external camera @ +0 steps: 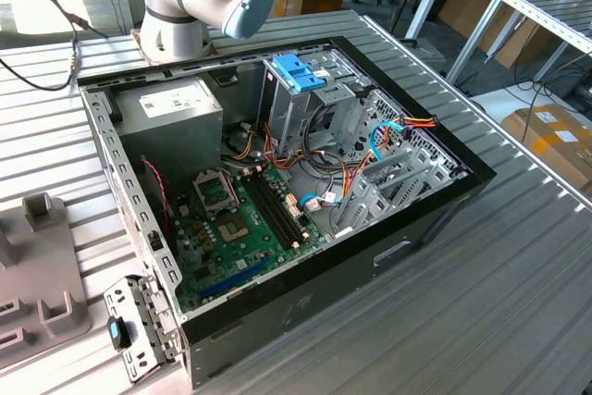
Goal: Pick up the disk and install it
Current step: 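Pick up the disk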
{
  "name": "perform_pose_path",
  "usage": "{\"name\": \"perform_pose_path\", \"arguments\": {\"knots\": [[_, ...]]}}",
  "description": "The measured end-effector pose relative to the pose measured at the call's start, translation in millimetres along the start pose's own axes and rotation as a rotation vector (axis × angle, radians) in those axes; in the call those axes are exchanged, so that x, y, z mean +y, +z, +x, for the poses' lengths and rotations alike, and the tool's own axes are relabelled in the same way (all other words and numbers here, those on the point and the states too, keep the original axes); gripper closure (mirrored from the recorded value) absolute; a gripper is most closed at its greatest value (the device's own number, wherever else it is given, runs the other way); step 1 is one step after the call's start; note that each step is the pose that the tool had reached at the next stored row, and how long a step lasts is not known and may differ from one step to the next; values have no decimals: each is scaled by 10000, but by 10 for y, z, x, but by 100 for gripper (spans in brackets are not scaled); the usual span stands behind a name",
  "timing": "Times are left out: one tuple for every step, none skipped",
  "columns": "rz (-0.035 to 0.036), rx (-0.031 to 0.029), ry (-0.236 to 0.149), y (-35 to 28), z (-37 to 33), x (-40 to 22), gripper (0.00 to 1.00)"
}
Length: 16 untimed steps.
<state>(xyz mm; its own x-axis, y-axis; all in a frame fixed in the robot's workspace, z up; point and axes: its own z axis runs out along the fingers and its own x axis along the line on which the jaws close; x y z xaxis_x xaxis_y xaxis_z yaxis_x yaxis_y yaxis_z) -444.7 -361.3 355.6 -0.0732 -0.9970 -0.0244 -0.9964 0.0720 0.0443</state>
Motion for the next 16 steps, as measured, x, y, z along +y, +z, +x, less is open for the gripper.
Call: {"name": "perform_pose_path", "arguments": {"knots": [[-1, 0, 0, 1, 0, 0, 52], [-1, 0, 0, 14, -6, 0, 52], [0, 0, 0, 31, -7, -1, 52], [-1, 0, 0, 33, -7, -1, 52], [0, 0, 0, 34, -7, -1, 52], [0, 0, 0, 35, -7, -1, 52], [0, 0, 0, 37, -7, -1, 52], [0, 0, 0, 38, -7, -1, 52], [0, 0, 0, 39, -7, -1, 52], [0, 0, 0, 40, -7, -1, 52], [0, 0, 0, 41, -7, -1, 52], [0, 0, 0, 42, -7, -1, 52], [0, 0, 0, 43, -7, -1, 52], [-1, 0, 0, 44, -7, -1, 52], [0, -1, 0, 54, -7, -2, 52], [0, 0, -1, 61, -7, -2, 52]]}}
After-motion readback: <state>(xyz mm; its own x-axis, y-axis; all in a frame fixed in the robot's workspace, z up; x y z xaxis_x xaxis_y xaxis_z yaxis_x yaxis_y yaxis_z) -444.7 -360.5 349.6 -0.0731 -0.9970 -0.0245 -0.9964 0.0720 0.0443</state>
